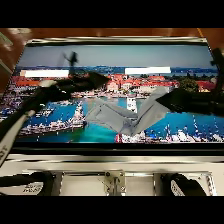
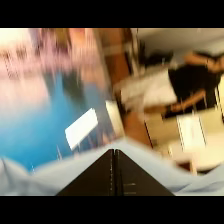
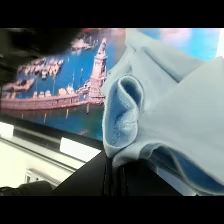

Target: Fold the shirts.

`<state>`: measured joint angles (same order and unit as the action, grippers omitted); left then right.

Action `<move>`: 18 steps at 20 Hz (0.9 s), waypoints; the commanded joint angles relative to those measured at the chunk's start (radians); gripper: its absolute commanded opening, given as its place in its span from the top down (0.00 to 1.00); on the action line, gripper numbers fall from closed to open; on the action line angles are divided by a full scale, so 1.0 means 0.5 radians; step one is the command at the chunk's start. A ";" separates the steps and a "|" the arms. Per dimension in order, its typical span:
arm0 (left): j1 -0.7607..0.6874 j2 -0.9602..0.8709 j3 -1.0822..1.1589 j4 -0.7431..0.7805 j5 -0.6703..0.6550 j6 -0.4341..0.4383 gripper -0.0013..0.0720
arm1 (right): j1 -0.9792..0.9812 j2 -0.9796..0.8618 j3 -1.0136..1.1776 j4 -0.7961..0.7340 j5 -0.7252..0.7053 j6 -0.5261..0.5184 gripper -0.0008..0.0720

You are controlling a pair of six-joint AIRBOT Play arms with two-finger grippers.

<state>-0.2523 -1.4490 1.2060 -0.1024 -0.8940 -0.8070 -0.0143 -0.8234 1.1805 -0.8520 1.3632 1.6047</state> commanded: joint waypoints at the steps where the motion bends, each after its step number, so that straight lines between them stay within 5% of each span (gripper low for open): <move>1: 0.536 0.404 0.002 0.042 -0.107 0.020 0.94 | 0.385 -0.313 0.000 -0.097 -0.352 -0.001 0.91; 7: 1.176 0.928 0.002 0.052 -0.581 -0.035 0.94 | 0.960 -1.189 0.001 0.008 -1.124 -0.091 0.91; 13: 1.262 1.117 0.000 0.287 -0.803 -0.140 0.93 | 1.094 -1.624 0.001 0.885 -1.610 -0.346 0.91; 14: 1.250 1.116 0.000 0.305 -0.802 -0.140 0.94 | 1.095 -1.641 0.002 0.976 -1.631 -0.391 0.86; 16: 1.235 1.103 0.000 0.322 -0.800 -0.139 0.93 | 1.094 -1.646 0.002 1.045 -1.626 -0.444 0.26; 18: 1.237 1.094 -0.002 0.329 -0.800 -0.139 0.93 | 1.048 -1.625 0.002 1.037 -1.480 -0.491 0.21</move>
<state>0.3649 -0.9058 1.2060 0.0399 -1.2831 -0.8722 0.5201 -1.6230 1.1801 -0.4080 0.5976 1.4143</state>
